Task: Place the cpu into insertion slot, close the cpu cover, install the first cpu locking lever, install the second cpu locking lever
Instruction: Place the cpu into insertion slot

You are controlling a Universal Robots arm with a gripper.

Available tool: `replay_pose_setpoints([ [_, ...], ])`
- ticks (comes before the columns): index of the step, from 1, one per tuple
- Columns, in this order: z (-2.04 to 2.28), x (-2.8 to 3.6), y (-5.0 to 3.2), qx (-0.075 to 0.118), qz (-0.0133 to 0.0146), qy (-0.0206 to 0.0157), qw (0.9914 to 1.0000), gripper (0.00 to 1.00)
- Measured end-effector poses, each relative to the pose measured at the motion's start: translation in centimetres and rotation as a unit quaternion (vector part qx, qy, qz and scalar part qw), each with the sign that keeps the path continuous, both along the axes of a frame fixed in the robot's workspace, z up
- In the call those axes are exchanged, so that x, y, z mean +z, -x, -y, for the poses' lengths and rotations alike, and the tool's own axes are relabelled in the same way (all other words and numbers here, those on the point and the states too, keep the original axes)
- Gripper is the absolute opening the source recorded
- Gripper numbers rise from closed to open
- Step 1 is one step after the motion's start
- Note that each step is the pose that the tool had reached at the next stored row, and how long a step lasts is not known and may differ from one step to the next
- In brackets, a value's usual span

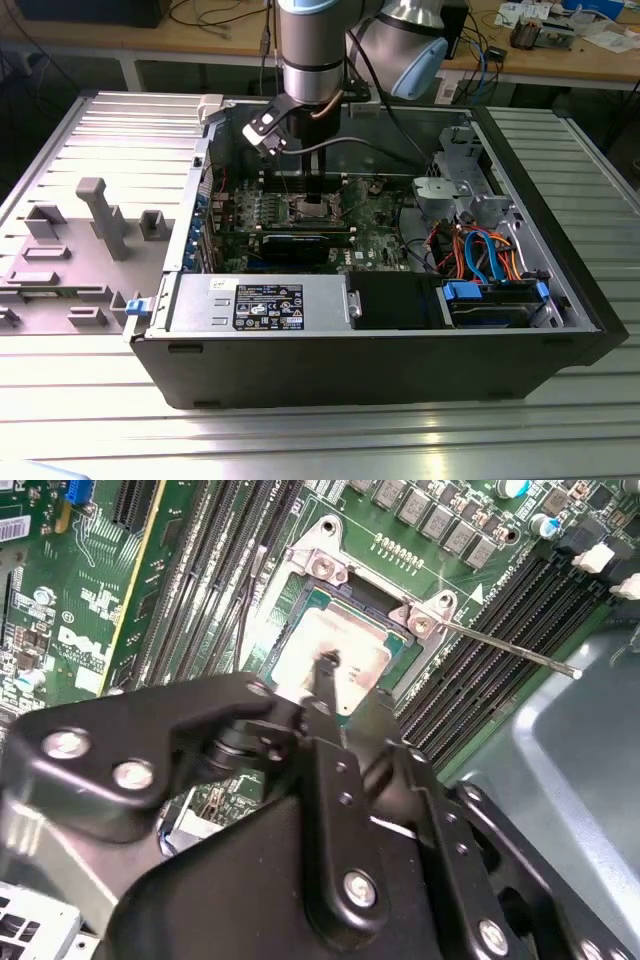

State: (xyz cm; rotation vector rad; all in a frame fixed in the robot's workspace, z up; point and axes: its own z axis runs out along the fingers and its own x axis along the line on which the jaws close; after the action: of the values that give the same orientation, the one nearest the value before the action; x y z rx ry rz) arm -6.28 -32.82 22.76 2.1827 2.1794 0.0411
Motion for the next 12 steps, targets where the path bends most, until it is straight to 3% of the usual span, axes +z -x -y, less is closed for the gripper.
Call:
replay_pose_setpoints([
  [3,0.02,0.25,0.00,0.001,0.0000,0.0001,1.00000,0.11],
  [12,0.02,0.85,0.00,0.002,-0.0001,0.0001,1.00000,0.11],
])
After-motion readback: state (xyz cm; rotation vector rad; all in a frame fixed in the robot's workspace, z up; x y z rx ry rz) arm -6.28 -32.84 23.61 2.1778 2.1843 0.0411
